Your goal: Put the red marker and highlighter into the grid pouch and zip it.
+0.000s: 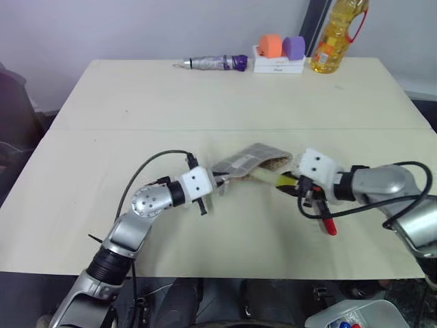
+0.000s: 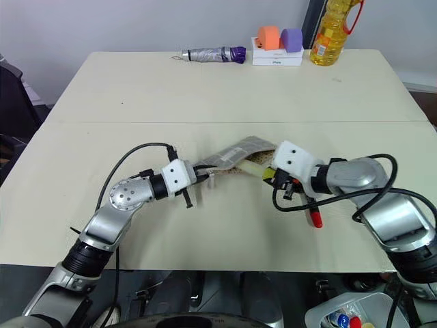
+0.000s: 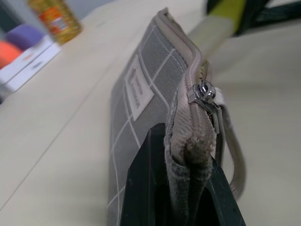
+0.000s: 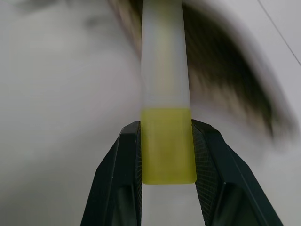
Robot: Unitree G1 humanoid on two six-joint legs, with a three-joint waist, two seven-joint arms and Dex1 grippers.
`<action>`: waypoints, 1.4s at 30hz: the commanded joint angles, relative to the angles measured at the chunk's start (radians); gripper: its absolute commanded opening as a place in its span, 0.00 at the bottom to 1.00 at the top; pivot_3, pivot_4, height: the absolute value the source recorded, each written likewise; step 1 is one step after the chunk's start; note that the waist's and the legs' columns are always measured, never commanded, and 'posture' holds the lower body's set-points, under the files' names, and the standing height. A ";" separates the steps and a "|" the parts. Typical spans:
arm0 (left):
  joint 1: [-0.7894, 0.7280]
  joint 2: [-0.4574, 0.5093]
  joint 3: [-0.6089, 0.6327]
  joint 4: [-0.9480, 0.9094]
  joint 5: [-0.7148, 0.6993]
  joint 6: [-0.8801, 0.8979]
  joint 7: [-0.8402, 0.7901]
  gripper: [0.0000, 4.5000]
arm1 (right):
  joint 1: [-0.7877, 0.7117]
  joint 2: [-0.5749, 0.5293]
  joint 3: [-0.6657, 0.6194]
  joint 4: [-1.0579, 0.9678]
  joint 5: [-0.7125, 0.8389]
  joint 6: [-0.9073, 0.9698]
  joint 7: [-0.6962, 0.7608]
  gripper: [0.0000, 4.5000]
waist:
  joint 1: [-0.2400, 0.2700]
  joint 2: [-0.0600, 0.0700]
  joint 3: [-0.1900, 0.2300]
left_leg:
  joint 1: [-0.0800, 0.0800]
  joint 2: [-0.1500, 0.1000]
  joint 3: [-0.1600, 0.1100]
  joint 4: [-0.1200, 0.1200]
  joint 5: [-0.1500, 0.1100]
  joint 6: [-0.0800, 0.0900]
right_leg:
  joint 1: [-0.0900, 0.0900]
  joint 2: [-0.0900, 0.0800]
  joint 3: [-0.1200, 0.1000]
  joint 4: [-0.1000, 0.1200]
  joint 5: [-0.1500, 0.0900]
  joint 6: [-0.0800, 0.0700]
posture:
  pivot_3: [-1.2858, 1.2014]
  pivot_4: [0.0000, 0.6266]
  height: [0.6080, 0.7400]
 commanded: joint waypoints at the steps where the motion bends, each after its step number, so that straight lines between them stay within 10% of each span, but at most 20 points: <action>1: -0.010 0.006 -0.034 -0.038 0.019 -0.048 -0.027 0.00 | -0.084 0.055 0.050 -0.047 -0.006 -0.005 0.005 0.20 | -0.001 0.000 0.000 | 0.000 0.000 0.000 0.000 0.000 0.000 | 0.000 0.000 0.000 0.000 0.000 0.000 | 0.52 0.24 1.00; 4: -0.009 -0.002 -0.030 -0.041 0.019 -0.046 -0.022 0.00 | -0.110 0.078 0.045 -0.047 0.013 0.019 0.019 0.20 | 0.001 0.000 0.000 | 0.000 0.000 0.000 0.000 0.000 0.000 | 0.000 0.000 0.000 0.000 0.000 0.000 | 0.52 0.24 1.00; 10: -0.003 -0.041 0.015 -0.047 -0.012 0.011 0.019 0.00 | -0.083 0.044 -0.060 -0.039 0.037 0.015 0.030 0.99 | 0.004 -0.001 0.000 | -0.001 -0.001 -0.001 0.001 0.000 0.000 | 0.000 -0.001 0.000 -0.001 0.000 0.000 | 0.52 0.24 1.00; 27: -0.131 -0.246 0.155 -0.001 -0.143 0.267 0.214 0.00 | 0.384 0.019 -0.483 -0.063 0.072 0.138 -0.091 1.00 | 0.002 -0.001 0.000 | -0.001 0.000 0.000 0.001 0.000 0.000 | 0.001 0.000 -0.001 0.000 0.000 0.000 | 0.52 0.24 1.00; 42: -0.145 -0.184 0.069 0.087 -0.049 0.180 0.171 0.00 | 0.056 0.199 -0.413 -0.183 0.266 0.262 -0.270 1.00 | 0.004 -0.001 0.000 | 0.002 -0.001 -0.001 0.000 0.000 0.000 | 0.004 0.000 0.000 -0.002 0.000 0.000 | 0.52 0.24 1.00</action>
